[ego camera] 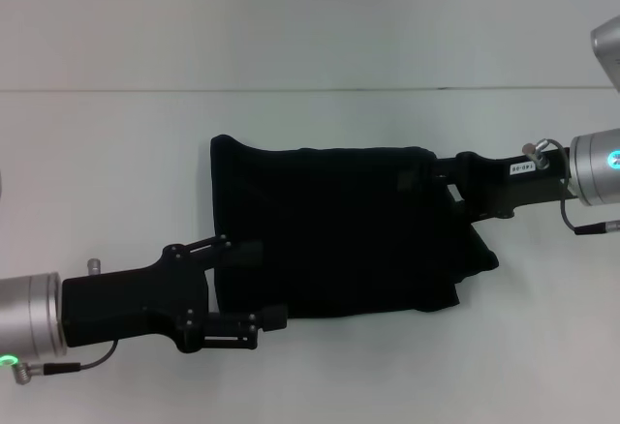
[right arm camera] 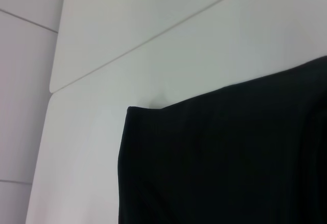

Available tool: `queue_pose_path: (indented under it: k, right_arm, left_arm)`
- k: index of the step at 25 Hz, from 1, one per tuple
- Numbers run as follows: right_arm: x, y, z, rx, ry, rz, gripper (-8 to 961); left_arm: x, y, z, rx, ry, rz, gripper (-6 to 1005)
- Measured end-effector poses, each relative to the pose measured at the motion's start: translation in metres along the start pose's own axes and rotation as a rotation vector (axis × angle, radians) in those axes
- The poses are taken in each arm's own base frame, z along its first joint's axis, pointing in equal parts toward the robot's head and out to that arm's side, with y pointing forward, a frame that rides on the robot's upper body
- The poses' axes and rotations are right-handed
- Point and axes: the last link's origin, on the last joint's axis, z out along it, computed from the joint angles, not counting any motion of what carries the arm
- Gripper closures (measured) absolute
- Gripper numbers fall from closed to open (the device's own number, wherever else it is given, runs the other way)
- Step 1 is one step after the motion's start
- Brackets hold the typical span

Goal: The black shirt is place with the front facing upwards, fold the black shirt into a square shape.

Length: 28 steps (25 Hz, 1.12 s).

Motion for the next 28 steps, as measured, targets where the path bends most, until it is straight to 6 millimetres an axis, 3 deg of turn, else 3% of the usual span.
queue_pose_path:
  k: [3,14,25,28]
  right_arm:
    - [0.001,0.000,0.002,0.001,-0.001,-0.013,29]
    - [0.000,0.001,0.009,0.045,0.001,-0.087,435]
    - [-0.001,-0.002,0.012,0.070,-0.011,-0.093,675]
    - [-0.002,-0.002,0.012,0.075,-0.020,-0.112,853]
  left_arm:
    - [0.000,0.000,0.000,0.001,0.001,0.001,51]
    - [0.001,0.000,0.000,0.003,0.004,0.002,52]
    - [0.001,-0.001,0.000,0.006,0.005,0.002,51]
    - [0.001,-0.001,0.000,0.006,0.005,0.002,51]
